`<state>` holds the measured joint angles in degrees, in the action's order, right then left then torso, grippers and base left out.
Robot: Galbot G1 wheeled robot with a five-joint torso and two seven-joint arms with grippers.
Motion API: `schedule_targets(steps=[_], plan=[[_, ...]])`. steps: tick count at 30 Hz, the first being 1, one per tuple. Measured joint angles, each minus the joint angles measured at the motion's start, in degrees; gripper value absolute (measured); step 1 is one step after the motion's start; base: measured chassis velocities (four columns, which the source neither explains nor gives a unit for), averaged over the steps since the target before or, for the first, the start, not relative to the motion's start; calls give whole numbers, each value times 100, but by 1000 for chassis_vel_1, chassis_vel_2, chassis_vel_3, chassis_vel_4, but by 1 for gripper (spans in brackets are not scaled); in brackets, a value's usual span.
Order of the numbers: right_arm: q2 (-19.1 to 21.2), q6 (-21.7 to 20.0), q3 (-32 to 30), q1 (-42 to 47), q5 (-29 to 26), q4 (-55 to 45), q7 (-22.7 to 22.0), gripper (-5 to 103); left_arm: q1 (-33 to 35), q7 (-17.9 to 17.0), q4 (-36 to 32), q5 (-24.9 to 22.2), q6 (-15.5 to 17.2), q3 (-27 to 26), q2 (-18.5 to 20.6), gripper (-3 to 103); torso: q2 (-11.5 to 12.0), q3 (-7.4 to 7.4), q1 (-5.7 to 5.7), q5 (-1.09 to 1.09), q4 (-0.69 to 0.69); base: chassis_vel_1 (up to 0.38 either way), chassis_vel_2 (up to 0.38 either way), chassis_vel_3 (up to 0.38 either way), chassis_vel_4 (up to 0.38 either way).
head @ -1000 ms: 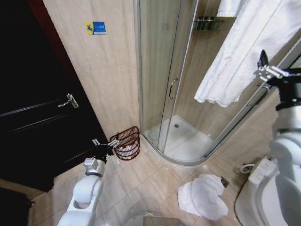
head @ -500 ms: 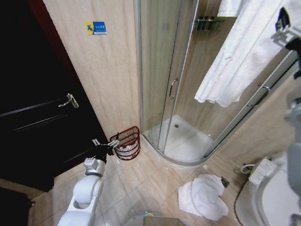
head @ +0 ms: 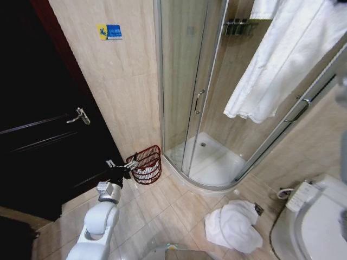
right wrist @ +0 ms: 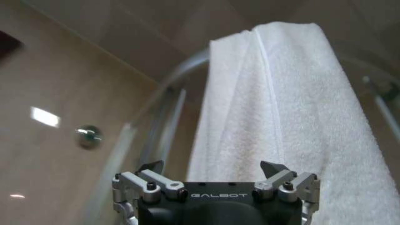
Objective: Discard the used towel into the hamper.
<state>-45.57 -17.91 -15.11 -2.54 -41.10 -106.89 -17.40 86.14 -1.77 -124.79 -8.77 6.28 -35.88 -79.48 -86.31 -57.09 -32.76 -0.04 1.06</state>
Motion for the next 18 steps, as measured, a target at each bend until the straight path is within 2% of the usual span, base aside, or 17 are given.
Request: schedule_targets(steps=[1, 3, 7, 9, 17, 18], plan=[[-164, -149, 162, -201, 158, 98, -349, 100, 0, -3, 0, 0, 0, -1, 0, 100, 0, 0, 0, 2, 1, 0, 0, 0, 0], [-396, -378, 317, -385, 363, 223, -769, 100, 0, 0, 0, 0, 0, 0, 0, 100, 0, 0, -1, 2, 0, 0, 0, 0, 0], [-574, -426, 435, -534, 788, 551, -869, 100, 0, -1, 0, 0, 0, -1, 0, 100, 0, 0, 0, 6, -2, 0, 0, 0, 0], [-617, -428, 476, -608, 832, 660, -869, 100, 0, 0, 0, 0, 0, 0, 0, 100, 0, 0, 0, 5, -3, 0, 0, 0, 0], [-821, -428, 800, -1108, 737, 1251, -861, 100, 0, 0, 0, 0, 0, 0, 0, 100, 0, 0, 0, 3, -1, 0, 0, 0, 0], [-834, -436, 853, -1158, 684, 1283, -869, 102, 0, 0, 0, 0, 0, 0, 0, 100, 0, 0, 0, 3, -2, 0, 0, 0, 0]])
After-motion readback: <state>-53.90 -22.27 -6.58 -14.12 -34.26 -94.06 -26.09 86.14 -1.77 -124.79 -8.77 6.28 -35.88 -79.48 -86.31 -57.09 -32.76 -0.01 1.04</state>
